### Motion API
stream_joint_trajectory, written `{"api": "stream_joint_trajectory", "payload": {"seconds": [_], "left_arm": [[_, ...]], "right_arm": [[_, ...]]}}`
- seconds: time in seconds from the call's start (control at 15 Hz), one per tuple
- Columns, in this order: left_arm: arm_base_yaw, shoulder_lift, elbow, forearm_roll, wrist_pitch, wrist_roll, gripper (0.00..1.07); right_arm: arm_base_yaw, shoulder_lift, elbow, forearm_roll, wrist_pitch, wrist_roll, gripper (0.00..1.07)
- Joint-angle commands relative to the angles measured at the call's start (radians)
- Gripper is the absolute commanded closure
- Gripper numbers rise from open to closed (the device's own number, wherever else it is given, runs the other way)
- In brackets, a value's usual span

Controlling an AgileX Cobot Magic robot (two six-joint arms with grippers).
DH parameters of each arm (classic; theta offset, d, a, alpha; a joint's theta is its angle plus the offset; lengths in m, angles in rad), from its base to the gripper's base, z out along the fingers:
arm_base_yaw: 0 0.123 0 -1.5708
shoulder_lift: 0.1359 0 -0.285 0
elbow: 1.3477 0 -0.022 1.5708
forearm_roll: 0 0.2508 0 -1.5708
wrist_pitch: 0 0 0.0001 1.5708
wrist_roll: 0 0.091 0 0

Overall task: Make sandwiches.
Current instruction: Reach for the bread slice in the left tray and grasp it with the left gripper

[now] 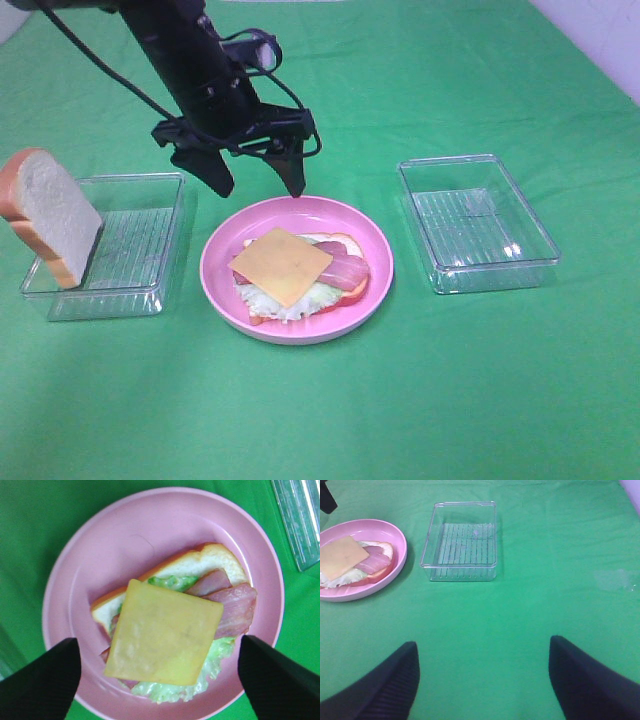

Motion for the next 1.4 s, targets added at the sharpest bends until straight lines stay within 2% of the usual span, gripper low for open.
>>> {"api": "stream_joint_trajectory", "payload": {"seconds": [0.07,0.13,0.27,0.47,0.53,0.73,0.93,1.0,1.2,1.4], "left_arm": [[-0.001,-0.020,-0.038,0.064,0.063,-0.069,0.25],[-0.001,-0.023,-0.100,0.151,0.150,-0.135,0.25],[0.006,-0.028,-0.154,0.244,0.212,-0.137,0.25],[0.038,-0.056,-0.152,0.254,0.212,-0.137,0.25],[0.073,-0.079,-0.141,0.253,0.212,-0.137,0.25],[0.173,-0.166,-0.062,0.257,0.212,-0.137,0.25],[0.273,-0.297,0.082,0.282,0.212,-0.138,0.25],[0.311,-0.339,0.140,0.289,0.212,-0.154,0.25],[0.356,-0.356,0.225,0.310,0.209,-0.155,0.25],[0.356,-0.342,0.292,0.324,0.129,-0.162,0.25]], "right_arm": [[-0.006,-0.012,0.002,0.000,-0.013,0.003,0.38],[-0.006,-0.012,0.002,0.000,-0.013,0.003,0.38],[-0.006,-0.012,0.002,0.000,-0.013,0.003,0.38],[-0.006,-0.012,0.002,0.001,-0.013,0.003,0.38],[-0.006,-0.012,0.002,0.002,-0.013,0.003,0.38],[-0.006,-0.012,0.002,0.002,-0.013,0.003,0.38],[-0.006,-0.012,0.002,0.002,-0.013,0.003,0.38],[-0.006,-0.012,0.002,0.002,-0.013,0.003,0.38],[-0.006,-0.012,0.002,0.002,-0.013,0.003,0.38],[-0.006,-0.012,0.002,0.002,-0.013,0.003,0.38]]}}
